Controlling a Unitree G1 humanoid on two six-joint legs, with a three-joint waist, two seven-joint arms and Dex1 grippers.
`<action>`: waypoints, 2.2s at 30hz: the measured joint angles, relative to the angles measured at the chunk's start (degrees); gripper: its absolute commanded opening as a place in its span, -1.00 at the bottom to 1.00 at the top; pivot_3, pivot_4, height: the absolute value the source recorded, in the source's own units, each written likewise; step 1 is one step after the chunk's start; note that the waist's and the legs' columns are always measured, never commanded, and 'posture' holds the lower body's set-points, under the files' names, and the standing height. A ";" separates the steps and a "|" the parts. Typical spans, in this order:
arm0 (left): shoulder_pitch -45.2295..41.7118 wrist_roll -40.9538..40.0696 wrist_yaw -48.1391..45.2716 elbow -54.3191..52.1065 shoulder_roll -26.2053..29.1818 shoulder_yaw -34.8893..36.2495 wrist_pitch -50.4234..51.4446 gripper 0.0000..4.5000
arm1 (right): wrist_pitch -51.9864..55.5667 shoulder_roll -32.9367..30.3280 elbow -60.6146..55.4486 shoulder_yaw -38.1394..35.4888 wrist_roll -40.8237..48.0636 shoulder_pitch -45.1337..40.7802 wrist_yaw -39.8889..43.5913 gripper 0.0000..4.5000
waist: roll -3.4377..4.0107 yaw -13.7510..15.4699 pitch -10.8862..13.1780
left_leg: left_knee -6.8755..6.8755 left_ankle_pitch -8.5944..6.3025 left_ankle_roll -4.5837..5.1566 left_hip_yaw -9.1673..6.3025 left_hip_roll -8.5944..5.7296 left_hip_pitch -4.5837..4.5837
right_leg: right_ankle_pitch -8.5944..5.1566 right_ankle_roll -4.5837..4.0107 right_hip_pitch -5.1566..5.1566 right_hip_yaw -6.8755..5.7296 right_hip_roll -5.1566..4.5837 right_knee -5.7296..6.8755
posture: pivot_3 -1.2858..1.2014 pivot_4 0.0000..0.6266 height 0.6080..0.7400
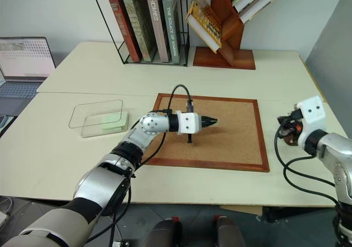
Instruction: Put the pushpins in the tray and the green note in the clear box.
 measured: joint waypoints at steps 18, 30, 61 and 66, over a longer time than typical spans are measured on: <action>9.71 -3.37 -0.03 -22.87 3.88 0.02 17.06 -1.00 | -15.49 1.37 24.14 9.72 -14.41 -6.44 -1.76 0.08 | 0.03 -0.03 -0.02 | 0.08 0.09 0.08 0.30 0.04 0.40 | -0.12 0.20 0.04 0.38 0.12 0.47 | 0.03 -0.52 1.00; 9.74 -3.43 0.67 -23.93 3.91 -0.05 18.51 -1.00 | -15.18 2.53 24.34 6.90 -13.62 -7.44 -2.25 0.98 | 0.02 -0.07 -0.01 | -0.04 0.08 0.09 0.92 0.04 0.70 | -0.07 0.30 0.04 1.26 0.12 0.49 | 0.03 -0.52 1.00; 31.56 -15.34 13.18 -51.66 30.09 33.91 72.93 -1.00 | -11.05 10.26 -3.53 20.76 9.22 -19.46 24.10 0.98 | -0.30 -0.96 0.05 | -0.07 0.08 0.08 0.92 0.30 0.85 | 0.00 0.29 0.03 1.21 -0.04 0.50 | 0.03 -0.52 1.00; 31.91 -15.34 17.38 -48.02 31.33 37.13 75.38 -1.00 | -11.48 13.05 -2.14 25.15 7.41 -20.86 24.53 0.98 | -0.42 -0.40 0.02 | -0.06 0.07 0.08 1.00 0.12 0.77 | 0.01 0.30 0.02 1.23 -0.30 0.41 | 0.03 -0.52 1.00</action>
